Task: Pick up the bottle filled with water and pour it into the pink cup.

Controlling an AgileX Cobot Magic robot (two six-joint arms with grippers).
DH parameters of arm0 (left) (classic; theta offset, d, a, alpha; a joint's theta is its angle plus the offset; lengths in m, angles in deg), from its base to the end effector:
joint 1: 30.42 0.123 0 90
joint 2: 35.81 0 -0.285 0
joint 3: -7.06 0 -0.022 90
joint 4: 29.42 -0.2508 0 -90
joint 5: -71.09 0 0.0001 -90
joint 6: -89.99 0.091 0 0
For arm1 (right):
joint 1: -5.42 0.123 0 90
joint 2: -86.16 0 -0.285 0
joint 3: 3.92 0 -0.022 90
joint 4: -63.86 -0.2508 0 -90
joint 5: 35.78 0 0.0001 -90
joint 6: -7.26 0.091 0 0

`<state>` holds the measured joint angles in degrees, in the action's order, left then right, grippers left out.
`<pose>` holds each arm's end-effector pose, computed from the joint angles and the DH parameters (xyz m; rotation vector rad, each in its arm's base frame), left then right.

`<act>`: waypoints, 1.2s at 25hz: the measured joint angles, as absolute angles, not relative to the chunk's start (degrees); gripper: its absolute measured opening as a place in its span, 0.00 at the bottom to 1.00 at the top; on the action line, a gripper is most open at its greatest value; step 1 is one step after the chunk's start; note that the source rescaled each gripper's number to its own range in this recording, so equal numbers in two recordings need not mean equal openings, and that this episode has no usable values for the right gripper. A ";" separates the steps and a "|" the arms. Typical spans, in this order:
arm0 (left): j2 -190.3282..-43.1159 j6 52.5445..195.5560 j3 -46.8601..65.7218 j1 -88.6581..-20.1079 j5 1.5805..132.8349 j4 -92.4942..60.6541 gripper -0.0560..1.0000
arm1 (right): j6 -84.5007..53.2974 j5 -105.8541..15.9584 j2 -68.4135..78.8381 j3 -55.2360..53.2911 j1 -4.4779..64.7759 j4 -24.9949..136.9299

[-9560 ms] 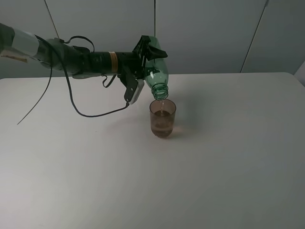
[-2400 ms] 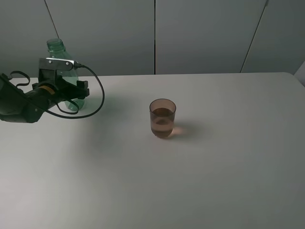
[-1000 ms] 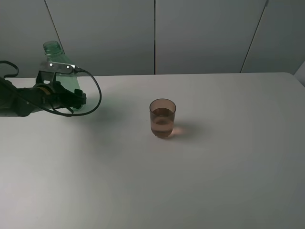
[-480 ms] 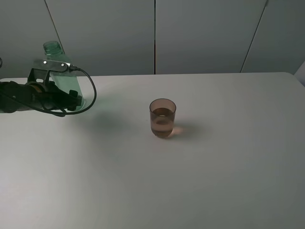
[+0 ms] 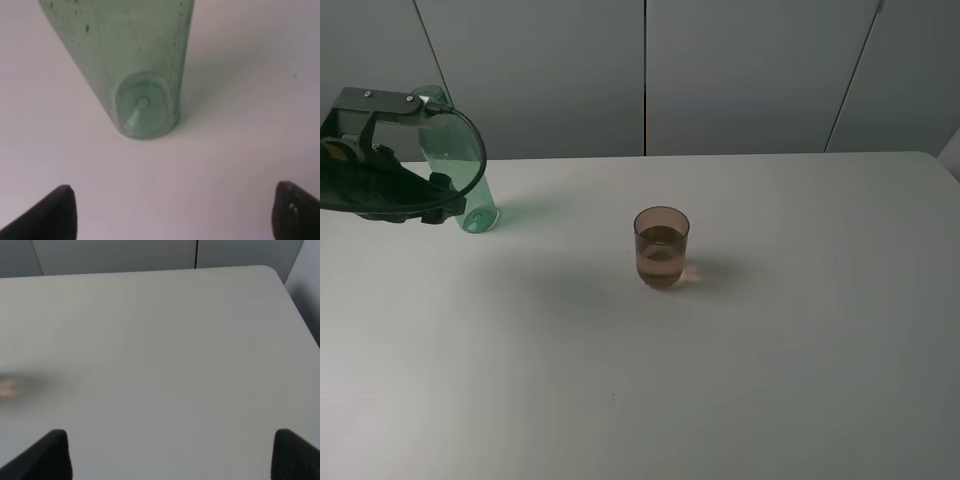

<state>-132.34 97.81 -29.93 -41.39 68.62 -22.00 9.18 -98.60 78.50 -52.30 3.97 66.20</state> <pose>0.2872 -0.0562 0.1839 0.2381 2.3632 -0.0950 -0.0072 -0.0031 0.2754 0.0639 2.0731 -0.0441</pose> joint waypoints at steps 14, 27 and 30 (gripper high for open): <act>-111.19 92.50 -30.01 -41.39 41.40 -27.84 1.00 | 9.18 -98.60 78.50 -52.30 3.97 66.20; -79.94 91.86 -35.13 -41.39 21.68 -27.10 1.00 | 9.18 -98.60 78.50 -52.30 3.97 66.20; -73.17 91.86 -35.19 -41.39 16.61 -27.10 1.00 | 9.18 -98.60 78.50 -52.30 3.97 66.20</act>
<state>-73.17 91.86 -35.19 -41.39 16.61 -27.10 9.18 -98.60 78.50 -52.30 3.97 66.20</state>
